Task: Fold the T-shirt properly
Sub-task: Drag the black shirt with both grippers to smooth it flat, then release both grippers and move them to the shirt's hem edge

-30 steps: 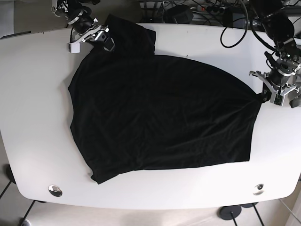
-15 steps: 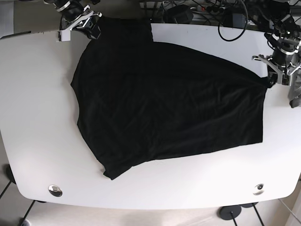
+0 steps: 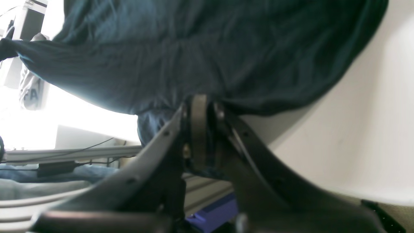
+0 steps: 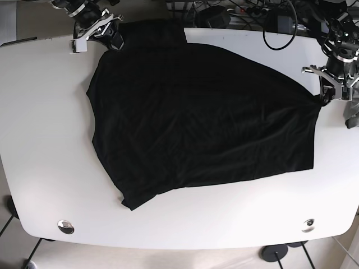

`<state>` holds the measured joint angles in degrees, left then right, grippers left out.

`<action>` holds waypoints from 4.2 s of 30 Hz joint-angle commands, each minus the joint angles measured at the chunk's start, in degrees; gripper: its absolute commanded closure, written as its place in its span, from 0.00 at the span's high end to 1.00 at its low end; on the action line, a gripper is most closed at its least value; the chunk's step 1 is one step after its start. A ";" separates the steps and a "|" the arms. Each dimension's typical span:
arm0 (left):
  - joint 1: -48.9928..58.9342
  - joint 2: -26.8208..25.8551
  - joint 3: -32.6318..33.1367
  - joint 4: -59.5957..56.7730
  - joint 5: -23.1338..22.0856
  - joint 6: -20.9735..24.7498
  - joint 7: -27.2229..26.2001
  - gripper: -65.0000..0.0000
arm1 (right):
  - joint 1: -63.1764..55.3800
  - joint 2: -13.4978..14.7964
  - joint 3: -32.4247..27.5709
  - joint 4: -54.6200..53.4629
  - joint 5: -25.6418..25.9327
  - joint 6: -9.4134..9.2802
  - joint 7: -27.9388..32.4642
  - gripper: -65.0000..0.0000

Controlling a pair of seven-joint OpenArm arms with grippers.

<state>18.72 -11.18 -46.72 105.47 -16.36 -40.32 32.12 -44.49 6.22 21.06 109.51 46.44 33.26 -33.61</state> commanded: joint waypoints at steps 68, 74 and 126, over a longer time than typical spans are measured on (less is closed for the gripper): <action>-14.81 -3.19 0.87 -12.77 0.40 0.32 -1.75 0.00 | 26.95 2.18 -1.23 -9.87 -7.27 -4.46 -7.05 0.02; -21.84 -3.46 1.93 -22.61 6.56 0.32 -2.10 0.00 | 32.05 2.44 -0.97 -14.88 -11.84 -4.38 -6.97 0.03; -17.45 -6.71 6.85 -25.16 7.00 0.32 -2.10 0.47 | 27.30 2.18 -1.67 -8.11 -12.90 -4.38 -10.57 0.31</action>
<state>1.89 -16.71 -39.59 79.02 -8.60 -40.07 31.46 -17.23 7.66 19.51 100.44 32.58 28.51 -44.99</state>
